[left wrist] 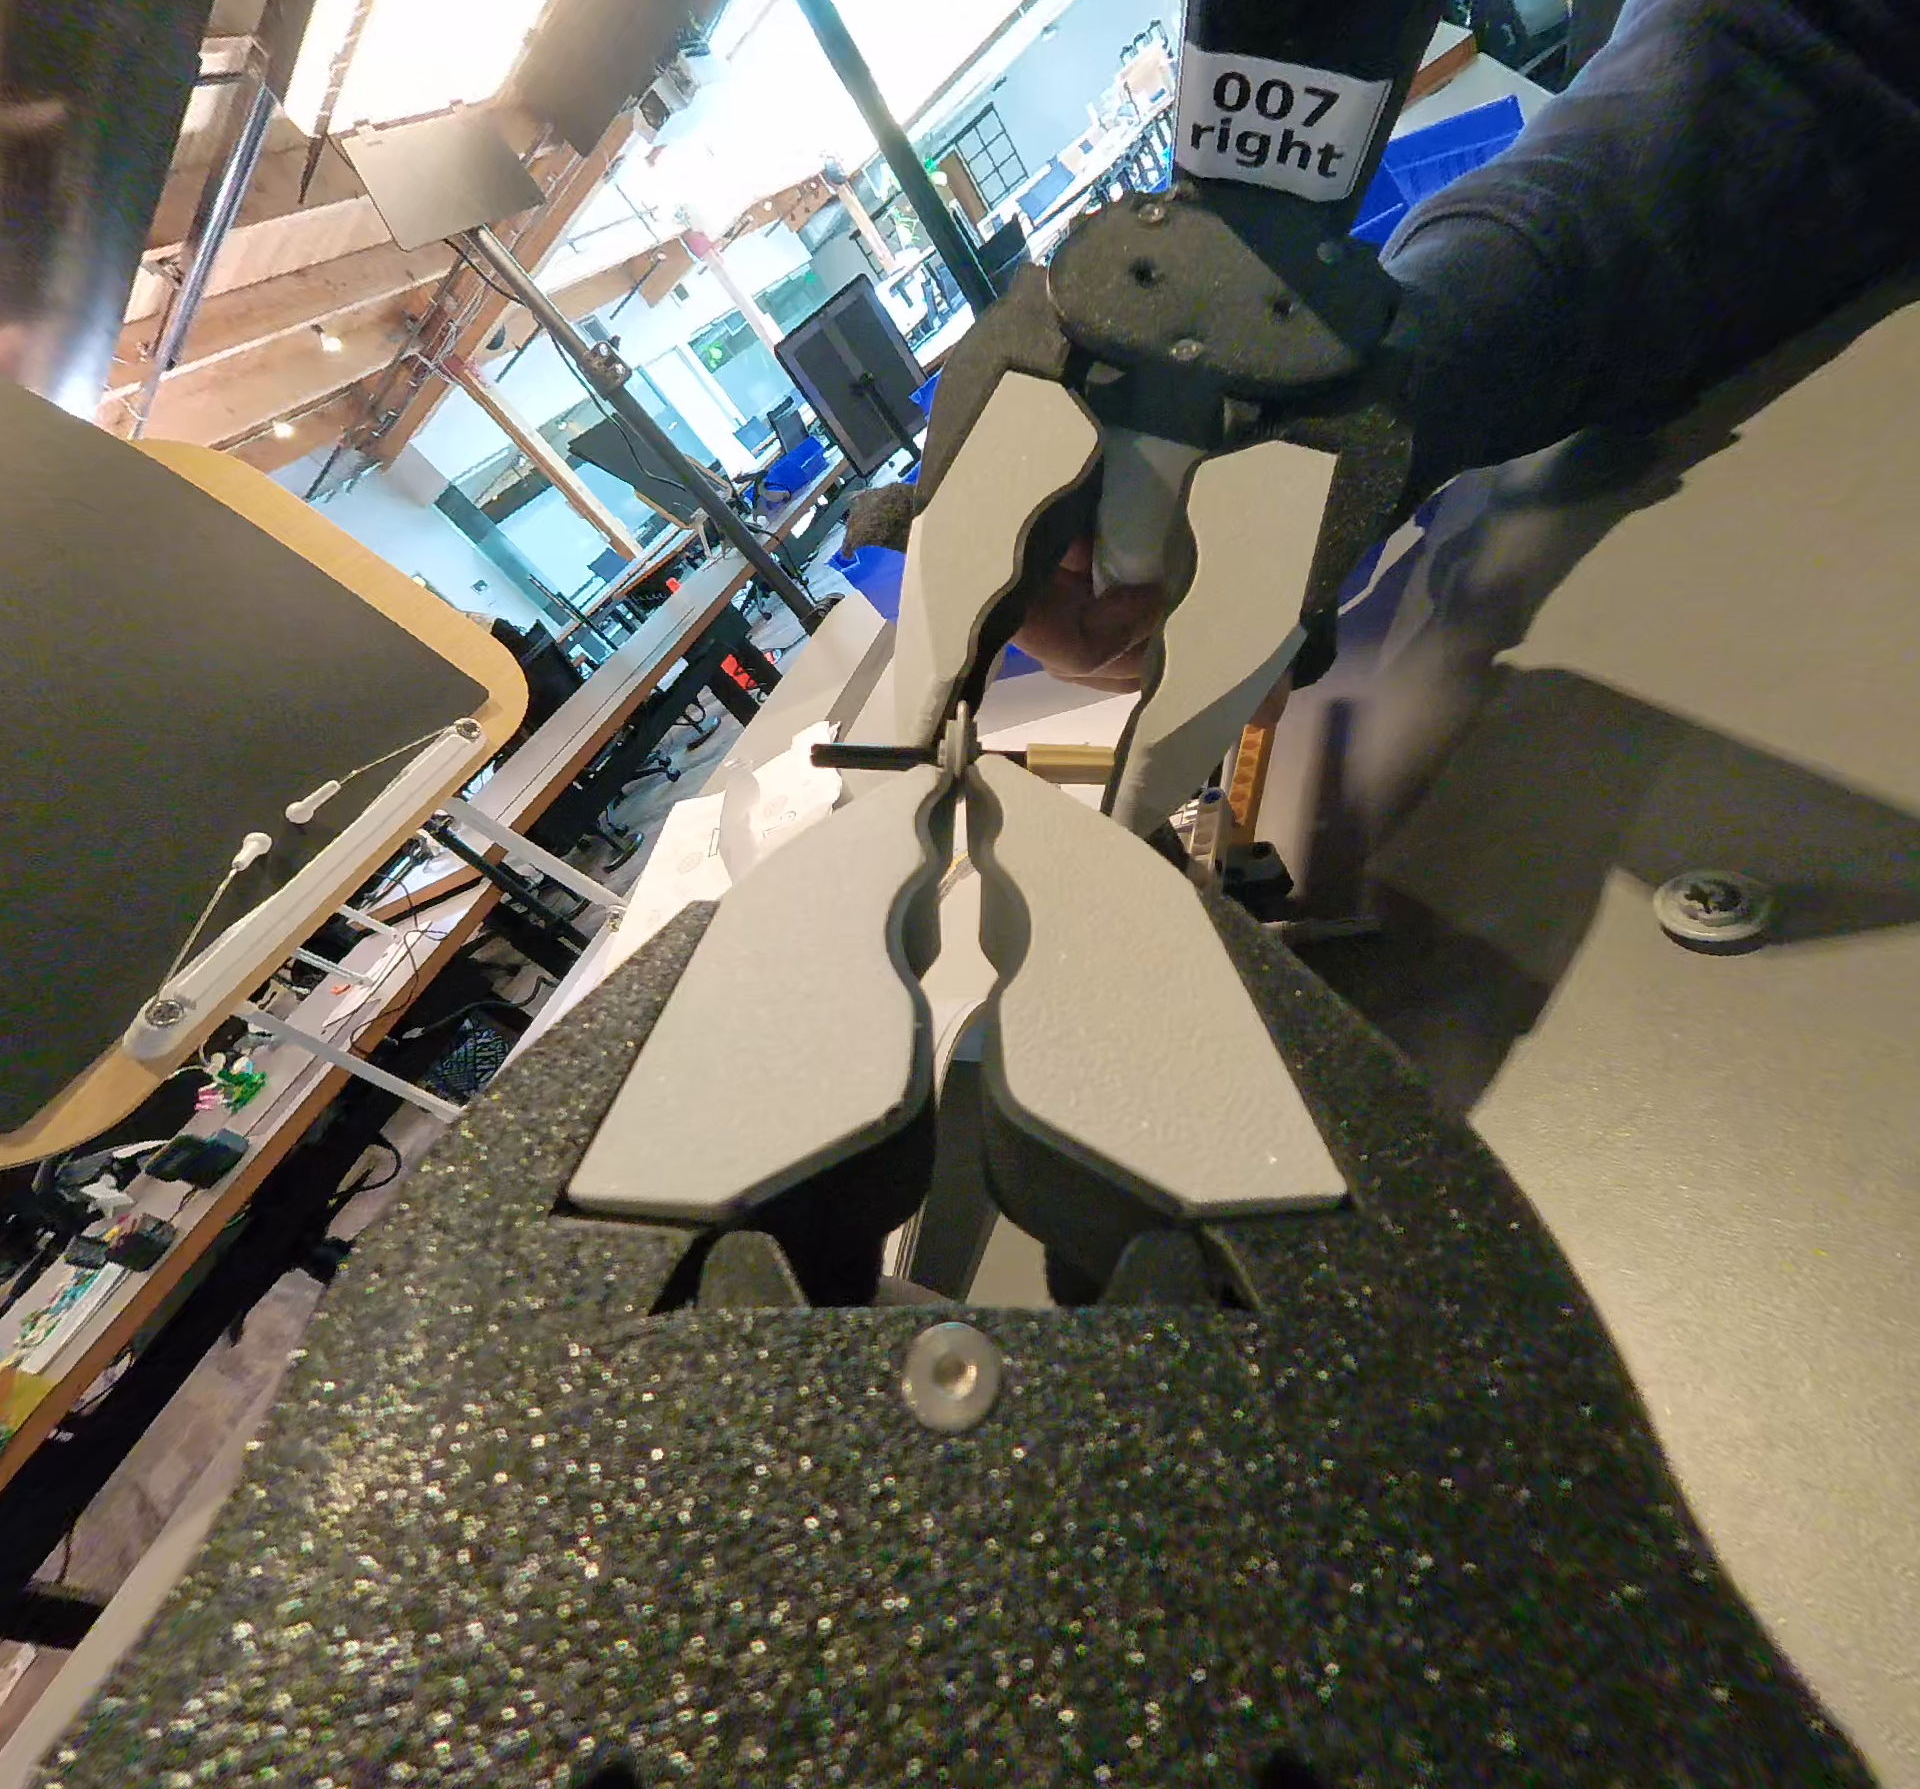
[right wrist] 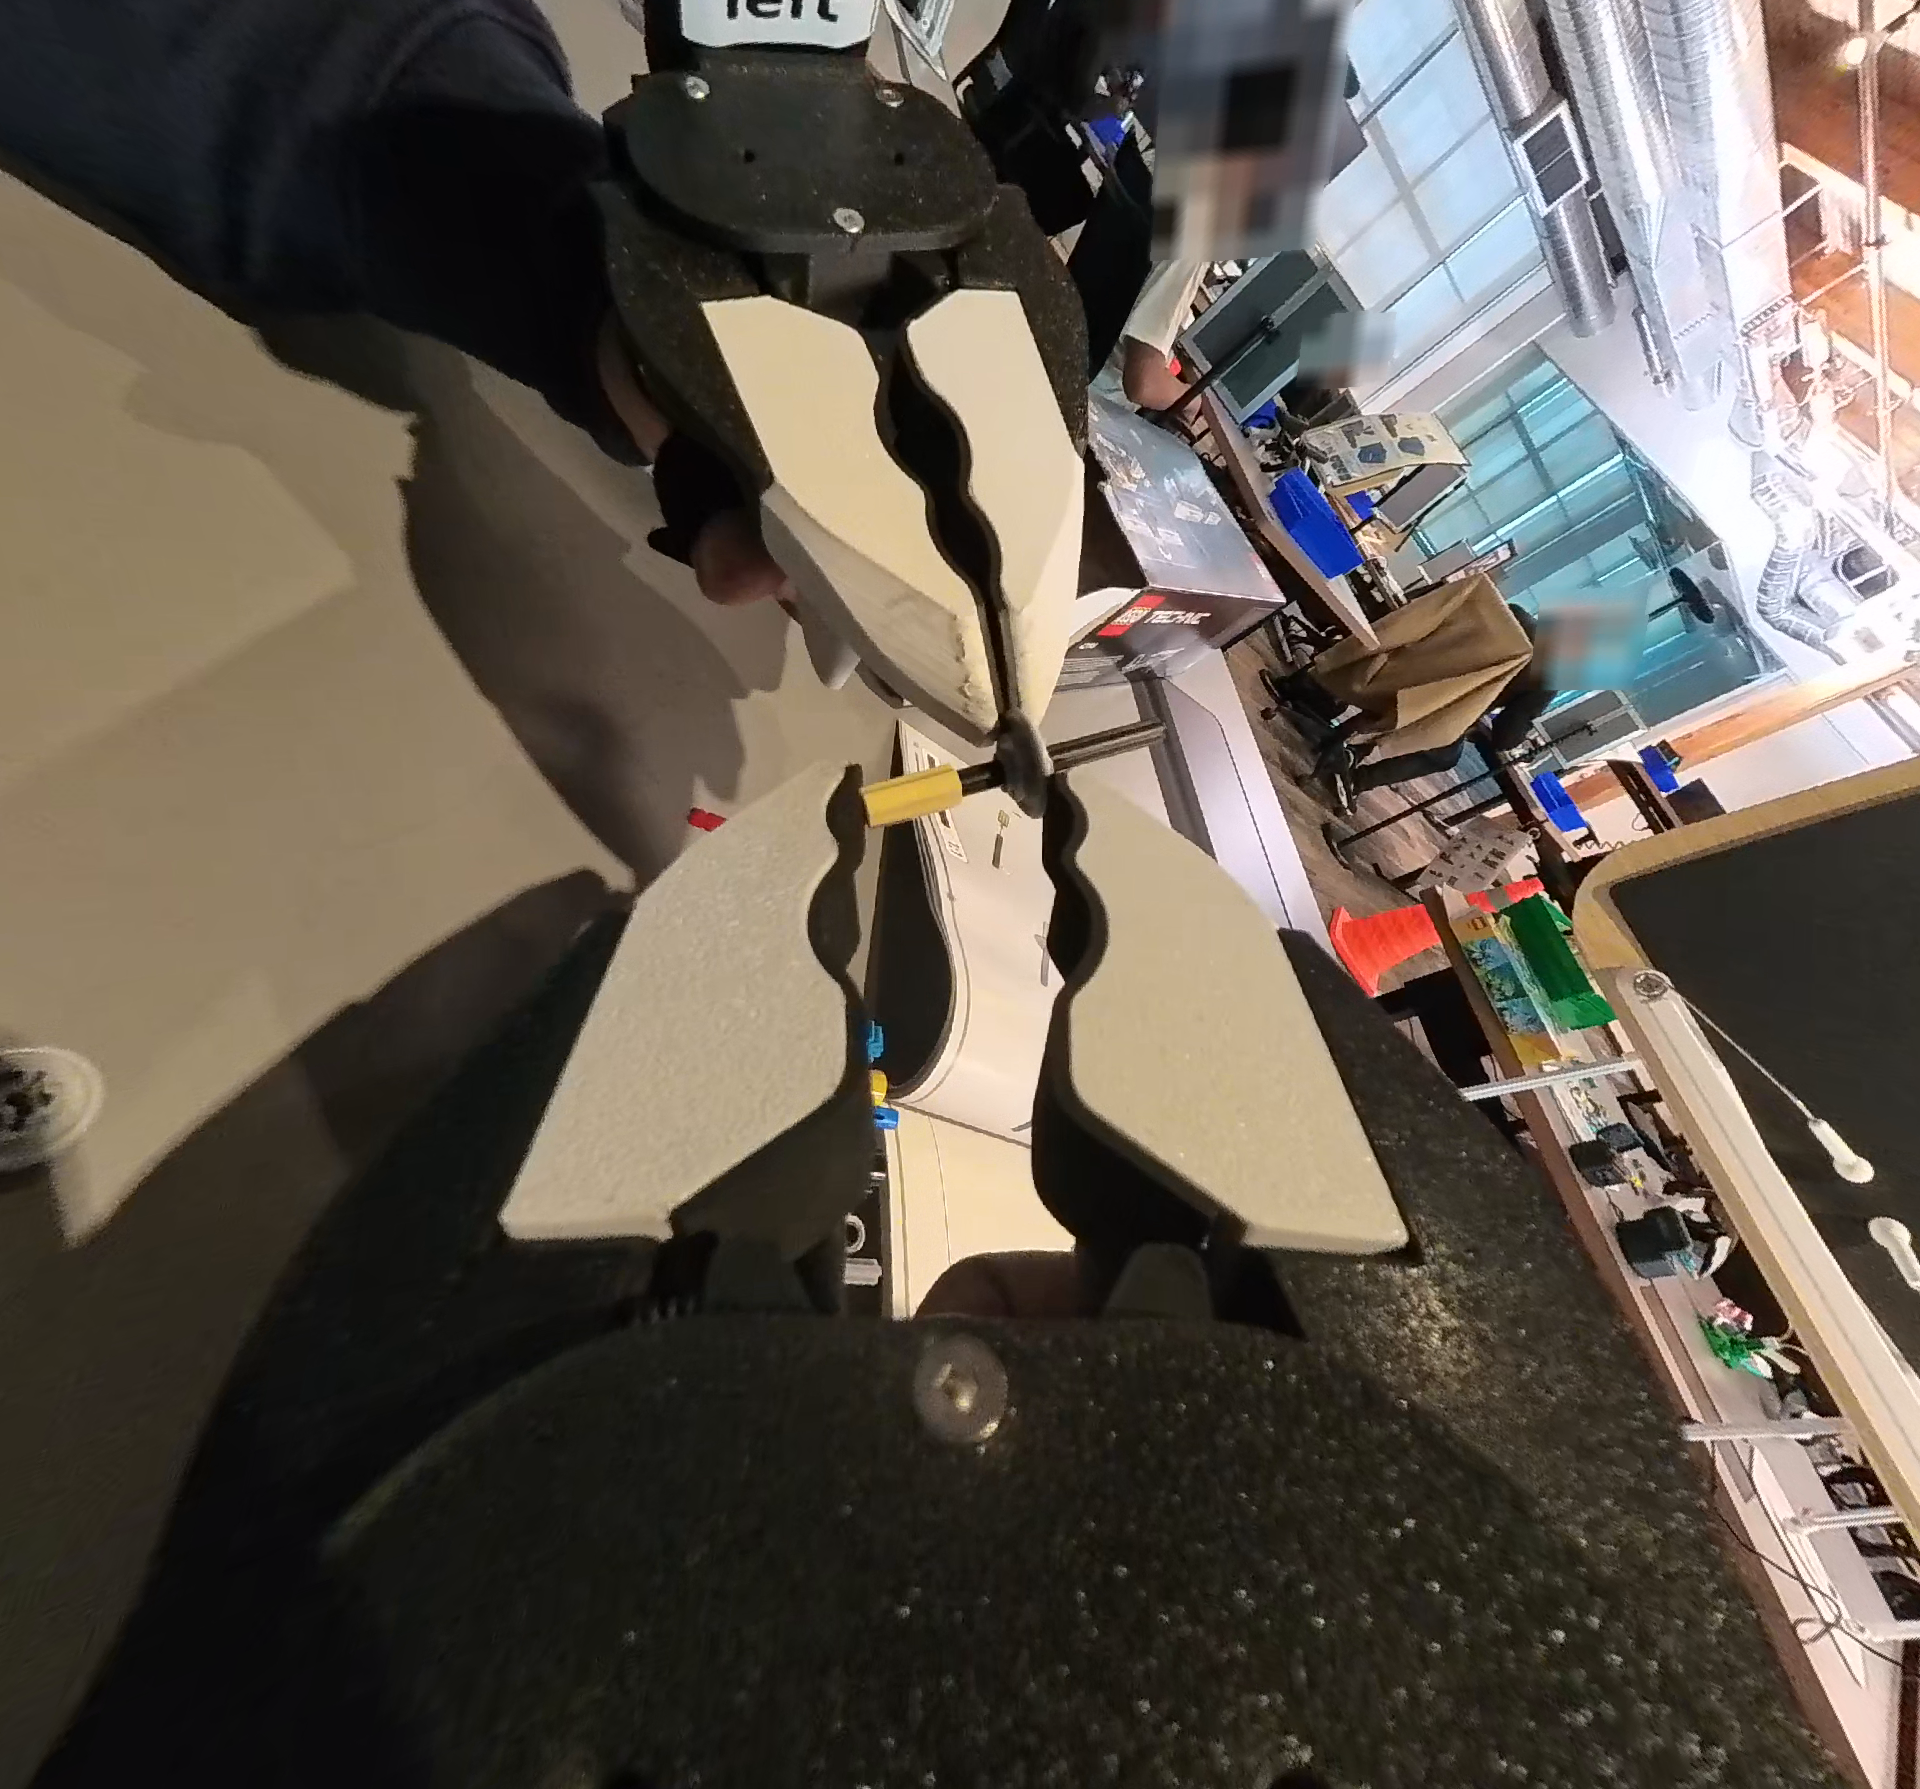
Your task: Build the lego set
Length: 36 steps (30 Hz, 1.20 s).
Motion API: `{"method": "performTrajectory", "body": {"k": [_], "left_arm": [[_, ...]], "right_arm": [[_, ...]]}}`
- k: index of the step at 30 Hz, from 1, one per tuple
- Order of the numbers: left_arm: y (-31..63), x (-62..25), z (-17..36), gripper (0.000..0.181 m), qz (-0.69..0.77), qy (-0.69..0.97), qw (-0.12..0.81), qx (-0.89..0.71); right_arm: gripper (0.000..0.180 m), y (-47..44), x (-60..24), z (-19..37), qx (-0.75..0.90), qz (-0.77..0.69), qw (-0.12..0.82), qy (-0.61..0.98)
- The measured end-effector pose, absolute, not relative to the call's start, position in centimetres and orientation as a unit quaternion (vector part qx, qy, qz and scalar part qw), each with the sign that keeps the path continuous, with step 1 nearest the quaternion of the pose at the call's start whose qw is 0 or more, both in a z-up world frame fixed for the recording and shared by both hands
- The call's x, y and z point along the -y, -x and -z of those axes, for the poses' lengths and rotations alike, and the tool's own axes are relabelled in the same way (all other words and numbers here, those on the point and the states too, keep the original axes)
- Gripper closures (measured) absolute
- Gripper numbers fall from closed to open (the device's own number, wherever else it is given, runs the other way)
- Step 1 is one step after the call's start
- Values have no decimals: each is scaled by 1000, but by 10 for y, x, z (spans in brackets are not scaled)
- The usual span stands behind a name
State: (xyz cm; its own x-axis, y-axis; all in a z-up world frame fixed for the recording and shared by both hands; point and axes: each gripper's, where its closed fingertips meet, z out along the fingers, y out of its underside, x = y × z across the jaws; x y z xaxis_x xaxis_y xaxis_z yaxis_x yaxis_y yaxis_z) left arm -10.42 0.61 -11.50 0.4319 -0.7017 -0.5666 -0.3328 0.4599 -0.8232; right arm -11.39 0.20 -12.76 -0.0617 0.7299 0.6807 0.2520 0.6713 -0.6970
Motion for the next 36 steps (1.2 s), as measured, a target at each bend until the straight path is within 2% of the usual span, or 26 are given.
{"method": "performTrajectory", "body": {"k": [36], "left_arm": [[102,-4,117,179,138,501,676,-523]], "right_arm": [[150,113,-2,126,694,-201,601,342]]}}
